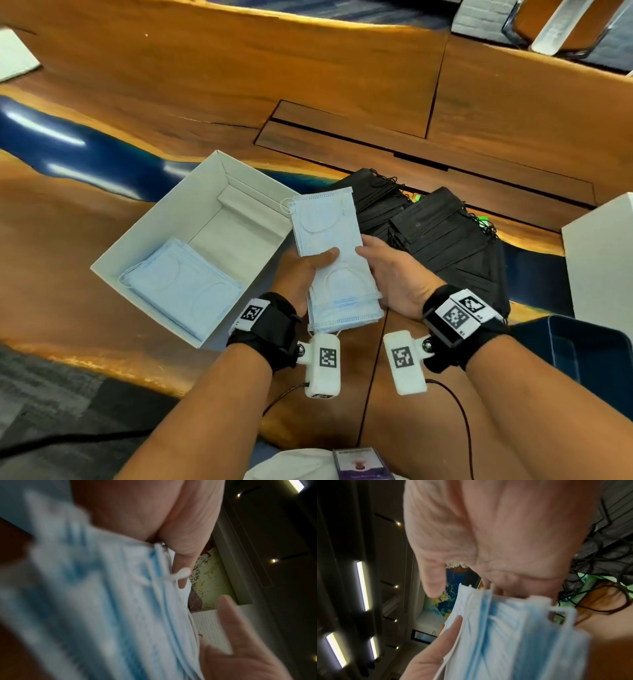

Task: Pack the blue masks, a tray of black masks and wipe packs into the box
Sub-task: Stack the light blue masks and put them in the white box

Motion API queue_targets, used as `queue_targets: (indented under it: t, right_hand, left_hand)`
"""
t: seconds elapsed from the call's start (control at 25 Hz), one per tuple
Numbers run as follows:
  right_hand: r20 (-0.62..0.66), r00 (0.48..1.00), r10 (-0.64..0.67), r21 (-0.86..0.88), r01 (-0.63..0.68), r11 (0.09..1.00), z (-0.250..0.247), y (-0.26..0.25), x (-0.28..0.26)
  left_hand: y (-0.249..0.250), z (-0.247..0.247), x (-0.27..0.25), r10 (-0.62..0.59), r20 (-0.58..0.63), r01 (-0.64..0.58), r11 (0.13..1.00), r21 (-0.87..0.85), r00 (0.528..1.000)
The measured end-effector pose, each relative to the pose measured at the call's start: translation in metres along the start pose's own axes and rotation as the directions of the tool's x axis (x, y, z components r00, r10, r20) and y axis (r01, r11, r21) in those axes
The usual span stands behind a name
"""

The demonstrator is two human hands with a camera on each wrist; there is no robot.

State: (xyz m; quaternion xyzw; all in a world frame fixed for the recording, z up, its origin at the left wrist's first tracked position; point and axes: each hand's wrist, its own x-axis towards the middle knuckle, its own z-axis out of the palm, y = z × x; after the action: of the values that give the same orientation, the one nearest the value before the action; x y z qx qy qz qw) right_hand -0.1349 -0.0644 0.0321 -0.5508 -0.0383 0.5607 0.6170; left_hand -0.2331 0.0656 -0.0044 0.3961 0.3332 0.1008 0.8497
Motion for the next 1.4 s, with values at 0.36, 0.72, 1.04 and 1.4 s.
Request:
queue_targets:
  t: [0.36,0.72,1.04,1.4]
  right_hand:
    - [-0.215,0.977,-0.013,0.442,0.109,0.89,-0.003,0.035,0.006]
    - [-0.188,0.982,-0.02,0.06,0.032,0.998,-0.071,0.009,-0.017]
    - [-0.294,0.956,-0.002,0.181,0.058,0.982,-0.046,0.006,-0.009]
    - [-0.248,0.945,-0.214,-0.024,0.215,0.976,-0.006,-0.013,0.01]
  left_hand:
    - [0.007,0.033,-0.006,0.099,-0.136,-0.122,0.977,-0.174,0.986]
    - [0.041,-0.015,-0.009,-0.113,0.028,0.099,0.946,0.307,0.993]
    - [0.022,0.002,0.0,0.043,-0.129,0.015,0.908,0.419,0.991]
    - [0.072,-0.021,-0.007,0.253,0.002,-0.21,0.797,0.567,0.967]
